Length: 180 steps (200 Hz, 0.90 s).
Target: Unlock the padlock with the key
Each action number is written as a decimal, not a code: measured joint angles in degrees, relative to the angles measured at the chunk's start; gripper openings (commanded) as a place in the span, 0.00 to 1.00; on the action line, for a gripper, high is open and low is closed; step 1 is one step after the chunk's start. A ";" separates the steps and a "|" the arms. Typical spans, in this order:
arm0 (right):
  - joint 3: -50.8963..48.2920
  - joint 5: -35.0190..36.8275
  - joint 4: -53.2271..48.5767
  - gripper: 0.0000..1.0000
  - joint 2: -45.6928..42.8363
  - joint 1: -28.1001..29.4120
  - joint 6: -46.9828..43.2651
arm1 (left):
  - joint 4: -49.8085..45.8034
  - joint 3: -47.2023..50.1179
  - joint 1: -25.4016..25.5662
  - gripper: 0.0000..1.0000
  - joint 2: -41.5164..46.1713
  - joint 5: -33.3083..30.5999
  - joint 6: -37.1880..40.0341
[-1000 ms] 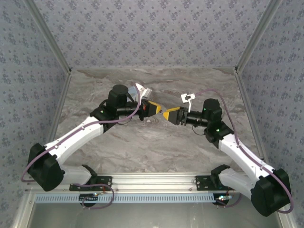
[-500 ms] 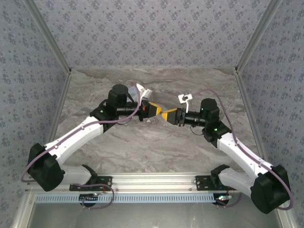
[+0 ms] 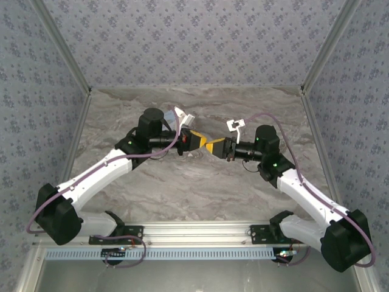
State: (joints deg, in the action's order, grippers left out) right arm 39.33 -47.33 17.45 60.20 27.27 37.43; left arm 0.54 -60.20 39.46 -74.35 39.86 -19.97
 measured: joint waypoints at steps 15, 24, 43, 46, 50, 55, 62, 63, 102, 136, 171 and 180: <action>0.28 0.00 0.00 0.25 0.09 0.22 0.00 | 0.00 0.00 0.00 0.00 0.00 0.00 0.00; 0.35 0.07 0.00 0.25 0.13 0.26 0.00 | 0.02 0.00 0.00 0.00 0.00 0.00 0.00; 0.35 0.17 -0.04 0.24 0.24 0.28 -0.07 | 0.04 0.00 0.00 0.00 0.00 -0.02 0.00; 0.35 0.17 -0.02 0.25 0.24 0.31 -0.11 | 0.02 0.00 -0.02 0.00 0.00 -0.02 0.00; 0.35 0.20 -0.04 0.24 0.24 0.33 -0.46 | 0.04 0.00 -0.07 0.00 0.00 -0.02 0.00; 0.35 0.22 -0.04 0.24 0.24 0.33 -0.66 | 0.04 0.00 -0.09 0.00 0.00 -0.02 0.00; 0.35 0.28 -0.04 0.24 0.24 0.37 -0.92 | 0.04 0.00 -0.09 0.00 0.00 -0.02 0.00; 0.35 0.33 -0.02 0.24 0.24 0.37 -0.92 | 0.04 0.00 -0.09 0.00 0.00 -0.02 0.00; 0.35 1.03 -0.09 0.20 0.24 0.61 -1.51 | 0.09 0.00 -0.11 0.00 0.00 -0.04 -0.02; 0.31 1.51 -0.31 0.14 0.24 0.66 -1.90 | 0.37 0.00 -0.11 0.00 0.00 -0.04 -0.07; 0.31 1.75 -0.46 0.01 0.24 1.05 -2.45 | 0.70 0.00 -0.44 0.00 0.00 -0.04 -0.31; 0.31 2.01 -0.48 0.00 0.24 1.14 -2.34 | 0.72 0.00 -0.46 0.01 0.00 -0.04 -0.46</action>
State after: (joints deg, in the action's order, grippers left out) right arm 39.64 -45.32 16.97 60.45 28.40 35.09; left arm 1.26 -60.20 39.00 -74.35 39.81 -20.43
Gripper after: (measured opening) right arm 0.059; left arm 0.042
